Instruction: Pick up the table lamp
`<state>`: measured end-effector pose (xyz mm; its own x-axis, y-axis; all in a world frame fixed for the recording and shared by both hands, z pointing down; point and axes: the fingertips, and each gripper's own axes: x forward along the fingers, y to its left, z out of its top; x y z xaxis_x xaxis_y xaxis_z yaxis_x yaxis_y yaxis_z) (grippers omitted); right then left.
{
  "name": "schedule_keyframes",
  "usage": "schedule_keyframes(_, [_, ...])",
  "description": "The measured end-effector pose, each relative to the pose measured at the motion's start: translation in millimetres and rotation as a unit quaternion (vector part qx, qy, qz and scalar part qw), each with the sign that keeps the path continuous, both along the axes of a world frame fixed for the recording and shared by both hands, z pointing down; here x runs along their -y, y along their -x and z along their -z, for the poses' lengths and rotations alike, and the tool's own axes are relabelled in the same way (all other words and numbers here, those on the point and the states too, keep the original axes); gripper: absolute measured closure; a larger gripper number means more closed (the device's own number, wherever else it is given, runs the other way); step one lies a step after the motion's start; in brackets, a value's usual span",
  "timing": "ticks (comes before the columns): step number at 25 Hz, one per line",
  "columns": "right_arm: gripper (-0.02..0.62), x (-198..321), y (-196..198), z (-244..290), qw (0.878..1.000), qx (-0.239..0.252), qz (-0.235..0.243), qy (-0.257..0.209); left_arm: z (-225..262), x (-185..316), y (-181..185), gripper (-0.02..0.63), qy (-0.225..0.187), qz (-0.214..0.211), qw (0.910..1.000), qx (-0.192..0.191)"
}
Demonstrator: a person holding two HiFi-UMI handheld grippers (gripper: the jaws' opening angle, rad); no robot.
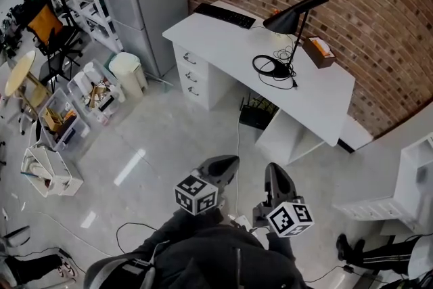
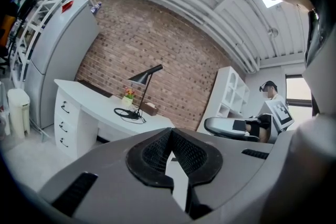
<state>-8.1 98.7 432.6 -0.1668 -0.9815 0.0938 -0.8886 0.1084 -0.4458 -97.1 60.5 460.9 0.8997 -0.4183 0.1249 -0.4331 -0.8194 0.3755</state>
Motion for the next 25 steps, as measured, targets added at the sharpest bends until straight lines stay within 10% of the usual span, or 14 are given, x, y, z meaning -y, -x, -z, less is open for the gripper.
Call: schedule_keyframes(25, [0.583, 45, -6, -21, 0.998, 0.041, -0.047, 0.013, -18, 49, -18, 0.606, -0.004, -0.057, 0.9982, 0.021])
